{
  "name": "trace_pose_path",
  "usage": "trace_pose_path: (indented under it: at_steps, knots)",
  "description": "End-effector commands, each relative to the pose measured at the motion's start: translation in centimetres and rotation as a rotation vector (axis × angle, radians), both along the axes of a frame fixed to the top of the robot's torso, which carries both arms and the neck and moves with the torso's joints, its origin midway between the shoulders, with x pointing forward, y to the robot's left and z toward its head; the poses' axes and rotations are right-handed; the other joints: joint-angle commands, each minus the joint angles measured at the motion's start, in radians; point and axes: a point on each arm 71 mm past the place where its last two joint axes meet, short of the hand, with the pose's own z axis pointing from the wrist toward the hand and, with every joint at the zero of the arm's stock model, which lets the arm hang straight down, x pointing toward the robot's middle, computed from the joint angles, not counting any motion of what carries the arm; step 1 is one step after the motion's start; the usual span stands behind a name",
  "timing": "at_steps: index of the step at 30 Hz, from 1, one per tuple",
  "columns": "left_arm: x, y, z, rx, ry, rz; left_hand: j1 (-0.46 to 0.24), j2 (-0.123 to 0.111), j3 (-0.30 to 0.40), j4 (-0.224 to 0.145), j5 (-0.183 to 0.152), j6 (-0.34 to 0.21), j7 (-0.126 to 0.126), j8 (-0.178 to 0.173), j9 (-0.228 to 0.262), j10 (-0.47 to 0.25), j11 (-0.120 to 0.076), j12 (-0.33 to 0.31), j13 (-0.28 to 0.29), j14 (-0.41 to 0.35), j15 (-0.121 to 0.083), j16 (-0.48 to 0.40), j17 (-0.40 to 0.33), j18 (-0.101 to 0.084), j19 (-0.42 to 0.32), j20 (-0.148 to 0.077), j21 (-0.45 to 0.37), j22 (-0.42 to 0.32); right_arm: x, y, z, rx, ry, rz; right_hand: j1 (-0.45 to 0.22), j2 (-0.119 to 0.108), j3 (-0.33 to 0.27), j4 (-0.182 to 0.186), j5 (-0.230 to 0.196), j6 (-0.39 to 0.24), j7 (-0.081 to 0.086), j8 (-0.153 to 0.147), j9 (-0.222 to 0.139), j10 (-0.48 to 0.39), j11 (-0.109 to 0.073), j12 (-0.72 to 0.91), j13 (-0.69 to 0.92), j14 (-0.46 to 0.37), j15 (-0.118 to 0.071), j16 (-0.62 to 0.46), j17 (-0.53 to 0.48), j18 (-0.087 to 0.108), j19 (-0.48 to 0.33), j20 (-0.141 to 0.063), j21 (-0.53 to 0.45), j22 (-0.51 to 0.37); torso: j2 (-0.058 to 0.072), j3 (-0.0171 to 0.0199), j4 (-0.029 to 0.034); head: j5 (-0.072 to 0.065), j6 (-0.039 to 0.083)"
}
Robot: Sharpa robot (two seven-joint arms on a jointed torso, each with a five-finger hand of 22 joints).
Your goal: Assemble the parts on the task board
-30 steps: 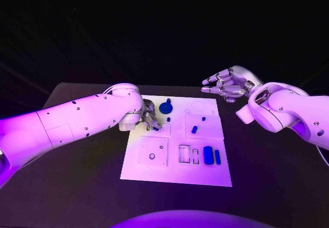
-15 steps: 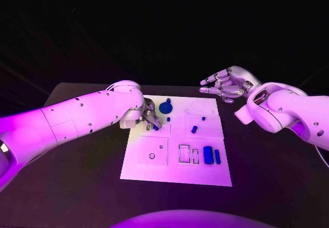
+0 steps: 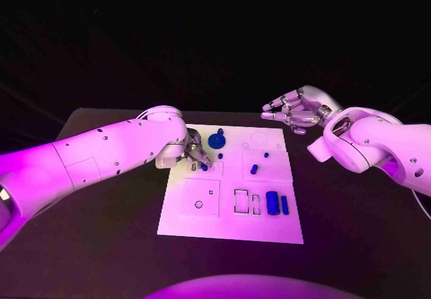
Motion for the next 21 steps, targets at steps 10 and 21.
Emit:
trace_pose_path:
  at_steps: [10,21]
  knots:
    - [-0.90,0.05,-1.73,0.031,0.045,-0.017,-0.022,0.004,-0.057,0.021,-0.004,0.017,-0.005,0.018,0.010,0.010,-0.007,0.006,0.001,0.105,-0.013,0.002,0.263,-0.017,0.047,-0.010,0.010,0.068,0.01,-0.02,-0.09,0.005,0.010,0.008,-0.012,0.005,-0.013,0.008,-0.004,-0.003,-0.004,0.007,-0.001,-0.011,0.000,-0.003,-0.006,0.047,0.002,-0.006,-0.001,0.007,-0.008,-0.001,-0.006,-0.003,0.000,0.0004,-0.0003,0.002,-0.002]
    - [-1.06,0.09,-1.67,0.030,0.047,-0.023,-0.021,0.005,-0.074,0.025,-0.004,0.022,-0.009,0.025,0.014,0.010,-0.010,0.003,-0.004,0.105,-0.015,0.002,0.263,-0.017,0.048,-0.012,0.012,0.072,0.00,-0.09,-0.11,0.003,0.012,0.009,-0.013,0.007,-0.015,0.009,-0.003,-0.003,-0.004,0.008,-0.001,-0.011,0.000,-0.003,-0.006,0.047,0.002,-0.007,-0.001,0.007,-0.008,-0.001,-0.006,-0.003,0.000,0.0004,0.0000,0.001,-0.004]
